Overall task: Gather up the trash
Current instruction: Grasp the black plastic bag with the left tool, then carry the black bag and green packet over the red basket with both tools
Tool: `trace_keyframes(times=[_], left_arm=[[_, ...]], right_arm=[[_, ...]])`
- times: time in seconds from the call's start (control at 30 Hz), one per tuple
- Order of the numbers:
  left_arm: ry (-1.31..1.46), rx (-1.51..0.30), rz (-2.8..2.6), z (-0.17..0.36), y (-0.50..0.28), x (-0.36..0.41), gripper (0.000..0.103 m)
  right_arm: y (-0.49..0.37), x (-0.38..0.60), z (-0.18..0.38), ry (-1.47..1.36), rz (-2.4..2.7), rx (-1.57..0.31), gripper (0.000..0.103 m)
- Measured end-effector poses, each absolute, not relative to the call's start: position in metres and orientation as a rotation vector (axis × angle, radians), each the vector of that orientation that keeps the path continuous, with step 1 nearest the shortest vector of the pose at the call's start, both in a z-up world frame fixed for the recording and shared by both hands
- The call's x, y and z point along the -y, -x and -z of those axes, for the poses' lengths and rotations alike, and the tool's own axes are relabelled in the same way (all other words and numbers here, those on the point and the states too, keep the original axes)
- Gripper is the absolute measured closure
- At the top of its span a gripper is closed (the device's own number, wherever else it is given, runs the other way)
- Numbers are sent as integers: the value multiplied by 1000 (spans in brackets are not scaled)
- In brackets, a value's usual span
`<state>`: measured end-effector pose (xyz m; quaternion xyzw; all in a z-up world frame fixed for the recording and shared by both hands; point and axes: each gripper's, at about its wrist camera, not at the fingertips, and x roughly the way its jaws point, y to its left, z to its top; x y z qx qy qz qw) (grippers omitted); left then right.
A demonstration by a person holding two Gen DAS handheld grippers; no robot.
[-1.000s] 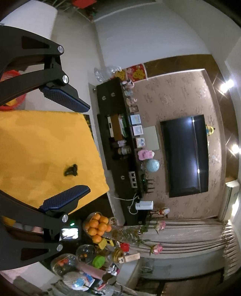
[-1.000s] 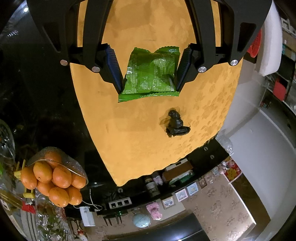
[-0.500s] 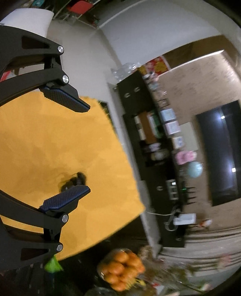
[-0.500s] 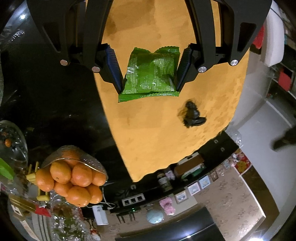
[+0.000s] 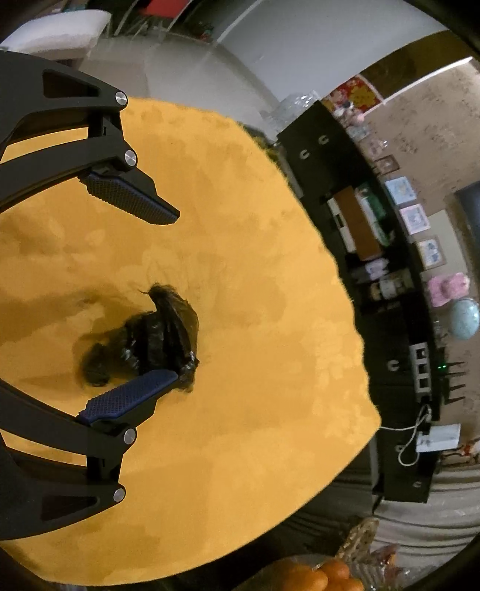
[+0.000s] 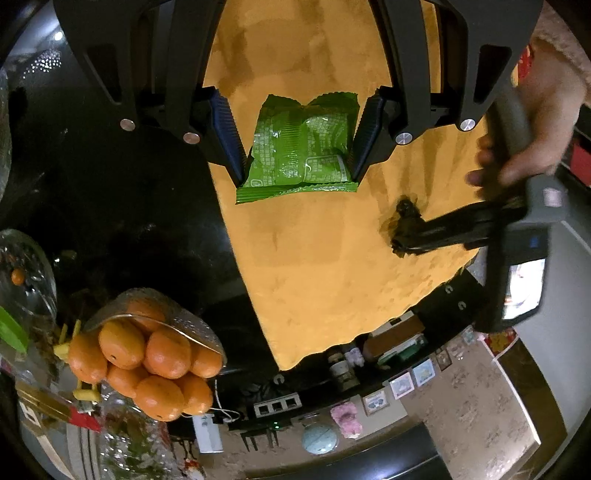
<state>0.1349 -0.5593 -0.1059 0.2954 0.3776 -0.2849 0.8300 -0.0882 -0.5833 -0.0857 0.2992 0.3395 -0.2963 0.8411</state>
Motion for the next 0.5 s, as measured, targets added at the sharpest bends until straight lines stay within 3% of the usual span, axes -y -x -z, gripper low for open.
trace_keyframes(times=[0.17,0.2,0.3,0.5], left_arm=[[-628,-797,636,121,-136,570,25],[-632,-793,641,123,-135,572,32],[-626,-828,671,128,-135,575,67],[-626,-813,696,125,-125,568,74]], right_arm=[[78,585,92,-634,615,-740,49],[77,585,93,-635,615,-742,49],[76,585,93,-636,613,-745,49],[77,586,92,-640,619,-743,49]])
